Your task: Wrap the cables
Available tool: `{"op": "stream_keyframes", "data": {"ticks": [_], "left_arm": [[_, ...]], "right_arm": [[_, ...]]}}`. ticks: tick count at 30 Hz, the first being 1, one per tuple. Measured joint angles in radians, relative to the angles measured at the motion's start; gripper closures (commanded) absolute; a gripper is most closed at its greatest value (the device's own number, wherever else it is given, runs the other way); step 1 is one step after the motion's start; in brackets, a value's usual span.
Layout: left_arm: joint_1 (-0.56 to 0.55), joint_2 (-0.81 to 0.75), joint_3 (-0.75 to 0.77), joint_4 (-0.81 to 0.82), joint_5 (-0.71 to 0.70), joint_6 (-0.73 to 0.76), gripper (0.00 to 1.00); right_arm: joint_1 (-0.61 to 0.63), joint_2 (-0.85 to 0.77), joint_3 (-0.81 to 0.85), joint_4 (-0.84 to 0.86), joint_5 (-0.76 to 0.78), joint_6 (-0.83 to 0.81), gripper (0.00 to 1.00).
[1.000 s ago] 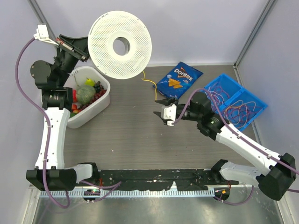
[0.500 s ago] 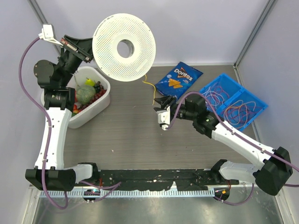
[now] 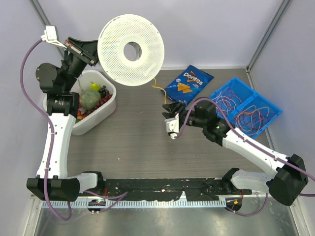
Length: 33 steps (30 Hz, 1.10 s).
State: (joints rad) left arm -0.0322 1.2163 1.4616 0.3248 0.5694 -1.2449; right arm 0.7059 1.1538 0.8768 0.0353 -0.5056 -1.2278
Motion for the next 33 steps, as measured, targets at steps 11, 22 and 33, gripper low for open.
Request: {"op": "stream_keyframes", "data": {"ticks": [11,22,33], "left_arm": [[-0.004,0.0,0.0,0.0,0.0,0.0,1.0],[-0.013,0.0,-0.001,-0.001,0.0,0.0,1.0],[-0.02,0.0,-0.002,-0.001,0.0,0.001,1.0]], "right_arm": [[0.0,0.028,-0.035,0.031,0.034,-0.113,0.79],[0.0,0.033,-0.036,0.08,0.037,-0.132,0.8],[0.0,0.033,-0.05,0.106,0.032,-0.135,0.77]]}}
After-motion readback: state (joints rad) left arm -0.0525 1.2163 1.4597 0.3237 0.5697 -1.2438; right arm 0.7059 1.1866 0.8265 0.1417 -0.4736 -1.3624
